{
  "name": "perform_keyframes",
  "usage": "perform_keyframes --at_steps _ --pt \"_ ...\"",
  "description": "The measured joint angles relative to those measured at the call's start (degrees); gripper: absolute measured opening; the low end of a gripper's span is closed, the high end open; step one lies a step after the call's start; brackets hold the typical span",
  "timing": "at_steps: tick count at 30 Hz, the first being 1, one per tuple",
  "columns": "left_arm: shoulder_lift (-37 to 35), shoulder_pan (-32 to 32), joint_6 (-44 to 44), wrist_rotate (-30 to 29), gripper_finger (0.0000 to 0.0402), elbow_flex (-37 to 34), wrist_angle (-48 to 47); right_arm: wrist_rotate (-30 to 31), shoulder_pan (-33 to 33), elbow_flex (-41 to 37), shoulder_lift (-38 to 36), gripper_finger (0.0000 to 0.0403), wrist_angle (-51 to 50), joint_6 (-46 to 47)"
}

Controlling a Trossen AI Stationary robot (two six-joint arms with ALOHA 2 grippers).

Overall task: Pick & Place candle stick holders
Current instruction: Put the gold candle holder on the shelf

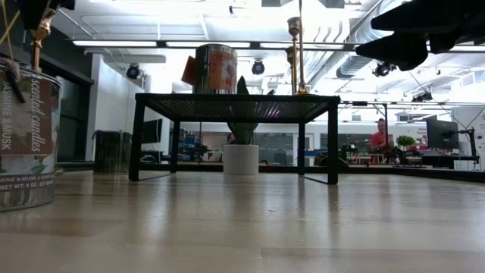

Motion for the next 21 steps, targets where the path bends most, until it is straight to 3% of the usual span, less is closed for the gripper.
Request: perform_keyframes --at_steps 21 --pt "0.25 1.12 3.98 -3.22 0.014 -0.11 4.4 0.0 -0.01 0.0 0.0 0.0362 0.0 0.0"
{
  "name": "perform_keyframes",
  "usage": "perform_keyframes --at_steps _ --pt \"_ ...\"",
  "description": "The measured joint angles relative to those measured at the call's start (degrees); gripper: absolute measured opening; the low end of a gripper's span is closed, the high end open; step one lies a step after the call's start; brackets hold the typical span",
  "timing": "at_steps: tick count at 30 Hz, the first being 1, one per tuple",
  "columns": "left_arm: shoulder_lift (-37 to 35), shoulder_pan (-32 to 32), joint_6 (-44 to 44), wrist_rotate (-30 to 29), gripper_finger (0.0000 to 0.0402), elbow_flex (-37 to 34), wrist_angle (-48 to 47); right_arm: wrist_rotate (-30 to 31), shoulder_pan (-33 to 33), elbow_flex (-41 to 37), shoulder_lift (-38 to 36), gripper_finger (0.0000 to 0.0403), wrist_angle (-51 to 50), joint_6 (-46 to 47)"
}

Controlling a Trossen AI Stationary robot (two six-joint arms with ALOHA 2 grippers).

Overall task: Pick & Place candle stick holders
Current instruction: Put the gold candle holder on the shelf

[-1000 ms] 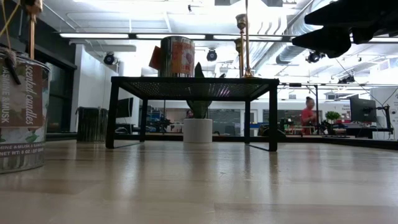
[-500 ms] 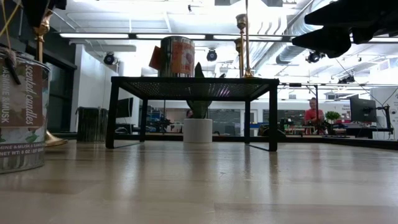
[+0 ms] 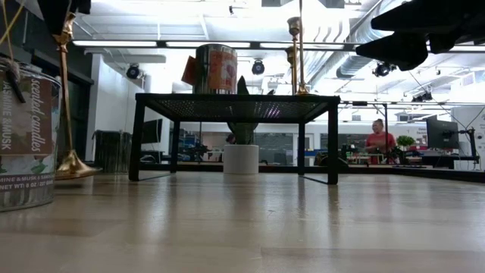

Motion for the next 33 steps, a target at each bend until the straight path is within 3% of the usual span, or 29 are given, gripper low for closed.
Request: perform_keyframes --at_steps 33 --pt "-0.01 0.04 15.29 -0.3 0.0141 0.02 5.13 0.0 0.01 0.0 0.0 0.0362 0.0 0.0"
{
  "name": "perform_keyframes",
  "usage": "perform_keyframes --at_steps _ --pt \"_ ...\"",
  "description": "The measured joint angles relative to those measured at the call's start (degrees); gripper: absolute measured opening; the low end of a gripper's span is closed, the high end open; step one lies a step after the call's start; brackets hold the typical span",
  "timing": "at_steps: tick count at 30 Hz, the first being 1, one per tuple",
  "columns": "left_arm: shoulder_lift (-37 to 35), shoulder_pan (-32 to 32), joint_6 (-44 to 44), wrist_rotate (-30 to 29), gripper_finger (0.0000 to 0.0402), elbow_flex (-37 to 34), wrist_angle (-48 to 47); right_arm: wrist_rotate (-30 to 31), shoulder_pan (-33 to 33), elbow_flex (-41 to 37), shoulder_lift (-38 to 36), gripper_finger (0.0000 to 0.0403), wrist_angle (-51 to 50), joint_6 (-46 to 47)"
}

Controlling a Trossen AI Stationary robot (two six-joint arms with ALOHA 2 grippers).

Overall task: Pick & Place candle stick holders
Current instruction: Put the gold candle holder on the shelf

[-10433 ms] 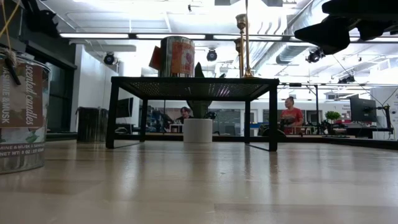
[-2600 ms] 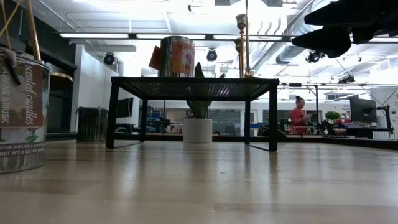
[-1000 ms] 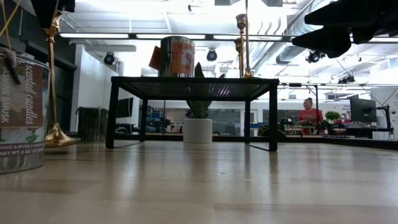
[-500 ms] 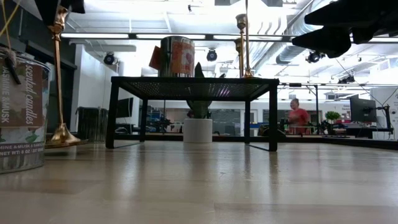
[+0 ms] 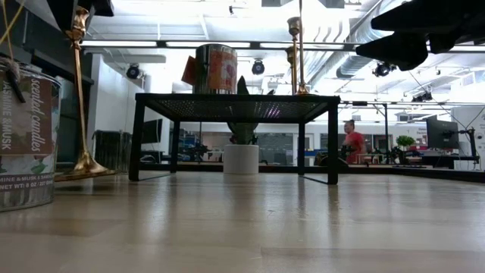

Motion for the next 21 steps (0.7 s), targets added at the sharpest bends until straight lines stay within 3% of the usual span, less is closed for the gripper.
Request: perform_keyframes --at_steps 21 --pt "-0.1 2.67 4.35 0.96 0.0152 -2.5 4.06 0.0 -0.01 0.0 0.0 0.0362 0.0 0.0"
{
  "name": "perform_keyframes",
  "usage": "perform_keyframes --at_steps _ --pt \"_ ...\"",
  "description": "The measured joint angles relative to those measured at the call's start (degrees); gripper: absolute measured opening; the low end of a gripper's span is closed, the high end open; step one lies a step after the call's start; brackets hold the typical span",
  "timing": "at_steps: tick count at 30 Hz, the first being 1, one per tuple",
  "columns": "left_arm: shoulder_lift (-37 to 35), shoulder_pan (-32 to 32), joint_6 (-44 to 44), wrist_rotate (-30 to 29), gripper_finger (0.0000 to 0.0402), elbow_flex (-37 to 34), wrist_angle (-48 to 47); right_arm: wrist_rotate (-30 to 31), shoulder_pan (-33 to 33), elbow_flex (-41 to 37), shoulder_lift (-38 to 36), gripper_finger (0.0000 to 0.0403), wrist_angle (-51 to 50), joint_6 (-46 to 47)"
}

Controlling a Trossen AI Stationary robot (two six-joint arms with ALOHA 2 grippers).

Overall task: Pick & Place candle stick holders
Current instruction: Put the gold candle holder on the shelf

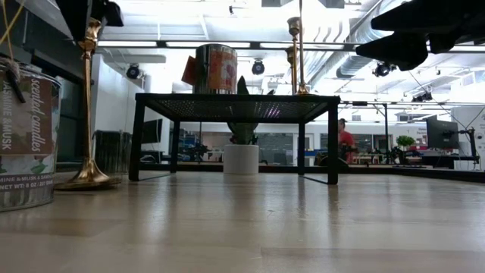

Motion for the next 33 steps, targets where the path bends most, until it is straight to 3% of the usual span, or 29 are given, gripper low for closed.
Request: perform_keyframes --at_steps 10,17,24,28,33 --pt "0.15 -0.14 0.86 -3.06 0.0249 1.61 -0.36 0.01 0.01 0.0 0.0 0.0362 -0.02 0.0" --pt "-0.6 -1.16 0.78 -3.64 0.025 2.41 -2.24 0.0 -0.01 0.0 0.0 0.0362 -0.02 0.0" --pt "-3.54 -7.23 -3.62 -13.73 0.0247 2.37 -4.06 -0.59 -0.01 0.0 -0.02 0.0362 0.0 0.0" --pt "-7.83 -13.01 -9.96 -20.94 0.0247 -2.42 -2.17 -0.59 -0.01 0.0 -0.01 0.0362 -0.02 0.0" --pt "-16.76 -19.54 -19.48 -25.33 0.0247 -16.1 7.59 -0.61 -0.01 0.0 -0.02 0.0362 -0.02 0.0"
